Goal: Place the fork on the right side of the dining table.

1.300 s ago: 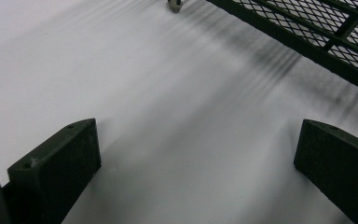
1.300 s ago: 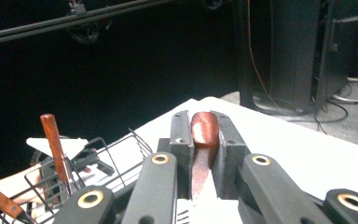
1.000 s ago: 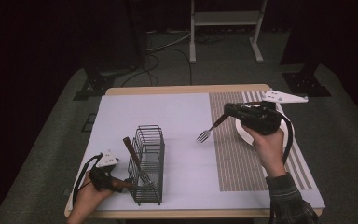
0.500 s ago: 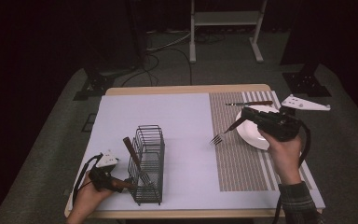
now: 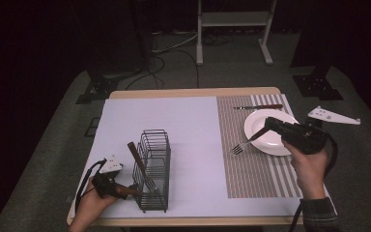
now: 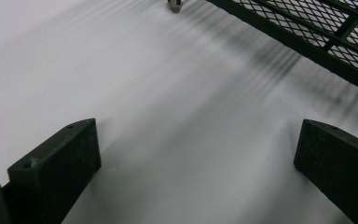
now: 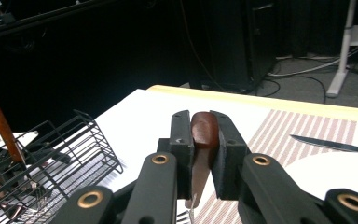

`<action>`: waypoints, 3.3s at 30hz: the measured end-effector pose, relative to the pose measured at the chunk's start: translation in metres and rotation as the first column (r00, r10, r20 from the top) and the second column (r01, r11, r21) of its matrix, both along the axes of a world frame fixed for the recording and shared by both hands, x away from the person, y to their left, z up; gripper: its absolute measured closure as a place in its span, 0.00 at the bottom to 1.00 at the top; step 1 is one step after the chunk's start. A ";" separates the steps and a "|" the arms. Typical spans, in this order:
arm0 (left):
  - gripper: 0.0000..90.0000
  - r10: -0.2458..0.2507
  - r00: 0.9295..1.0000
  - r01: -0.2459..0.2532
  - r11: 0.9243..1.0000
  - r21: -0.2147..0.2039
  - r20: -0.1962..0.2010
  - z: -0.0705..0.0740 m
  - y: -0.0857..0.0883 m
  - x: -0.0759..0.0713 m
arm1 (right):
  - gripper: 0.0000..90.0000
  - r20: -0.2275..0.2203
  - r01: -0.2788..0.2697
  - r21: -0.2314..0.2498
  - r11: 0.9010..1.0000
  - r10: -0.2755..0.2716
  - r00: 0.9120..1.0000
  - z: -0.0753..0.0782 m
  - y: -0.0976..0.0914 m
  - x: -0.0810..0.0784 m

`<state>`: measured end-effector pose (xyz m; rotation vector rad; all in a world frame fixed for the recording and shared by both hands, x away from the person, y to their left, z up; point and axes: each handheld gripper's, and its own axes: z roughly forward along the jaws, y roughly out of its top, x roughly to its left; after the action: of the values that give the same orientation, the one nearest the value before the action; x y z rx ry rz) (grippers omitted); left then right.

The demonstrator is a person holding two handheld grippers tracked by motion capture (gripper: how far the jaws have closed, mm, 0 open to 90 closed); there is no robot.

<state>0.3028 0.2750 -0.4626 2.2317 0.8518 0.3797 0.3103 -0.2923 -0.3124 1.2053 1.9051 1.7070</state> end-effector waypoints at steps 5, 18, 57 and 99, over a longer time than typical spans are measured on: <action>0.00 0.000 1.000 0.000 1.000 0.000 0.000 0.000 0.000 0.000 | 0.89 -0.005 0.029 0.004 1.000 -0.029 1.000 -0.004 -0.010 -0.005; 0.00 0.000 1.000 0.000 1.000 0.000 0.000 0.000 0.000 0.000 | 0.89 -0.058 0.108 -0.028 0.994 -0.110 0.992 -0.022 -0.034 -0.013; 0.00 0.000 1.000 0.000 1.000 0.001 0.000 0.000 0.000 0.000 | 0.81 -0.118 0.223 -0.089 0.971 -0.233 0.965 -0.052 -0.060 -0.019; 0.00 0.003 1.000 -0.003 1.000 -0.002 0.001 0.000 0.000 0.000 | 0.63 -0.206 0.346 -0.163 0.924 -0.374 0.904 -0.095 -0.097 -0.024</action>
<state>0.3027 0.2748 -0.4627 2.2289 0.8544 0.3806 0.2858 -0.3891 -0.4073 1.6497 1.7378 1.2835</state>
